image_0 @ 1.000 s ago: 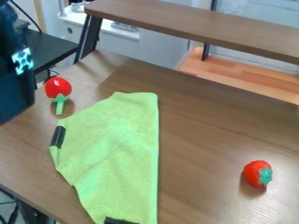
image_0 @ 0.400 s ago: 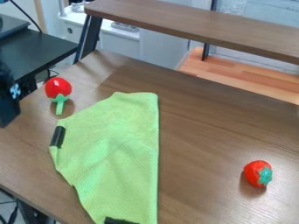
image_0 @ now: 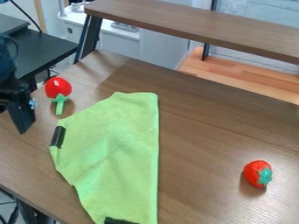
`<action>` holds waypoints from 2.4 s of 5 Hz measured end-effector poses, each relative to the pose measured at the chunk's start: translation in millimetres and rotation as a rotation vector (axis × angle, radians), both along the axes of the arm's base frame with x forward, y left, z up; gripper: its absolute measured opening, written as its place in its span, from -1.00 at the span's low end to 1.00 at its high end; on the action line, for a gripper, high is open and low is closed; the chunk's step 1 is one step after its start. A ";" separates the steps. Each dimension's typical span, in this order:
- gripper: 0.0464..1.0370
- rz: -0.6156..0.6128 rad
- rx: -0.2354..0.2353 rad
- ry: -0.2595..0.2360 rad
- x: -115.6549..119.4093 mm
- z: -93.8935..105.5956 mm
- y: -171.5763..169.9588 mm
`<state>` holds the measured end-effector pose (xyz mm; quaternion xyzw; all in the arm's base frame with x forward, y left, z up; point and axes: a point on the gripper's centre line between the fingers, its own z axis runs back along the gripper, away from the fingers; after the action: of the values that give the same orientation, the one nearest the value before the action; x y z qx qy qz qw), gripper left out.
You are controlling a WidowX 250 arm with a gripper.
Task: Unfold the cloth from left to right.
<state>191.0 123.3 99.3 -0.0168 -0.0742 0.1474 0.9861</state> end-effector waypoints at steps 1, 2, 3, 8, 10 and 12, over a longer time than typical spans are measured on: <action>0.93 0.062 -0.009 -0.007 15.3 -18.7 17.7; 0.93 0.092 0.000 -0.022 27.7 -31.0 39.6; 0.93 0.134 -0.012 -0.036 33.8 -46.9 51.3; 0.93 0.228 0.033 -0.053 85.0 -97.9 63.2; 0.93 0.258 0.047 -0.051 94.6 -108.6 53.2; 0.31 0.268 0.072 -0.064 100.8 -112.6 44.1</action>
<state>291.8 167.4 -13.3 0.0239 -0.1124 0.2745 0.9547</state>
